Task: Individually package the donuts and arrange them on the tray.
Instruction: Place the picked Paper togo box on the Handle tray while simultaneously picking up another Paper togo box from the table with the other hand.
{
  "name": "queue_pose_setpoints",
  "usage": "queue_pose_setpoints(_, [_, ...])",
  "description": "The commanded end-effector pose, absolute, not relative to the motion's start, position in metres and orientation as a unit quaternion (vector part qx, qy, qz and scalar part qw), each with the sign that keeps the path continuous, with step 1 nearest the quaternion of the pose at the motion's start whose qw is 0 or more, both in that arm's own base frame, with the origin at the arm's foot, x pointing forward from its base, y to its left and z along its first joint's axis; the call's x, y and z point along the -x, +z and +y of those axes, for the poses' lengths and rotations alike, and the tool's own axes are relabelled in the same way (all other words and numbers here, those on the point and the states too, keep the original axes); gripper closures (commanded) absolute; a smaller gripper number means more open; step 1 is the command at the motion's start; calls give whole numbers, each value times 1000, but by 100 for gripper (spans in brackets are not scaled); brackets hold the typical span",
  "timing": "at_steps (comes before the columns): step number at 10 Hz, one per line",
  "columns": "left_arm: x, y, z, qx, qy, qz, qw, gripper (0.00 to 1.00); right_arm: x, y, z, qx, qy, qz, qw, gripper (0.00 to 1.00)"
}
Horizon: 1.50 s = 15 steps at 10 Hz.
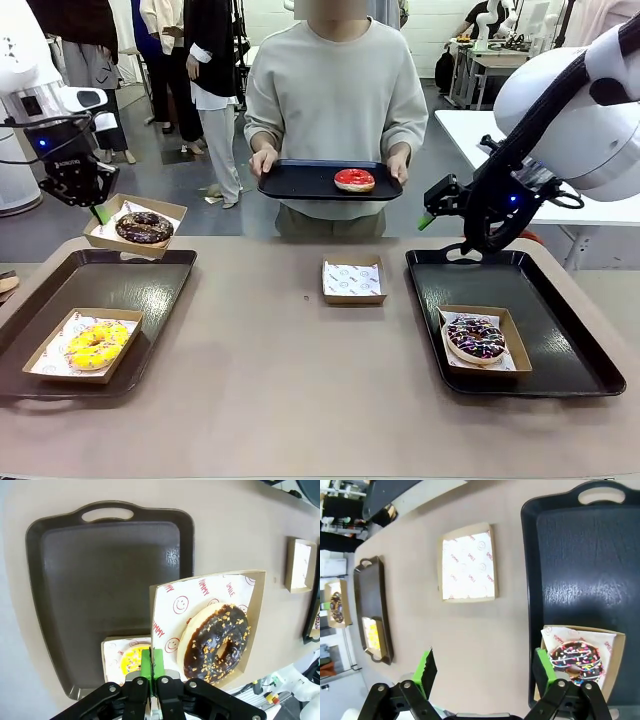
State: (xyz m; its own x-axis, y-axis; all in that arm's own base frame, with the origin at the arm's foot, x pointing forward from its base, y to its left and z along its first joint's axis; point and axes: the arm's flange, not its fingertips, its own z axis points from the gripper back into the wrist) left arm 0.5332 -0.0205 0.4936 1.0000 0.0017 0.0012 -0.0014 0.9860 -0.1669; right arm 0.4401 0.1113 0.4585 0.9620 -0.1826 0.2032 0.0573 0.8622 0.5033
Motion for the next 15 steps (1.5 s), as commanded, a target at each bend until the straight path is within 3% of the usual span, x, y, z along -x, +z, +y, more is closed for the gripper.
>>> queue_pose_setpoints(1, [-539,476,-35,65,-3,-9,998,99,-441,461,106,-258,-68,-125,956,0])
queue_pose_setpoints(5, [-552,444,-33,4,9,12,1000,99,-441,461,106,-258,-68,-125,956,0])
queue_pose_setpoints(14, [-553,437,-30,16,3,21,1000,99,-441,460,106,-261,-68,-124,955,0])
queue_pose_setpoints(15, [-560,436,-29,14,-25,27,999,99,-455,464,126,-213,-53,-121,968,0])
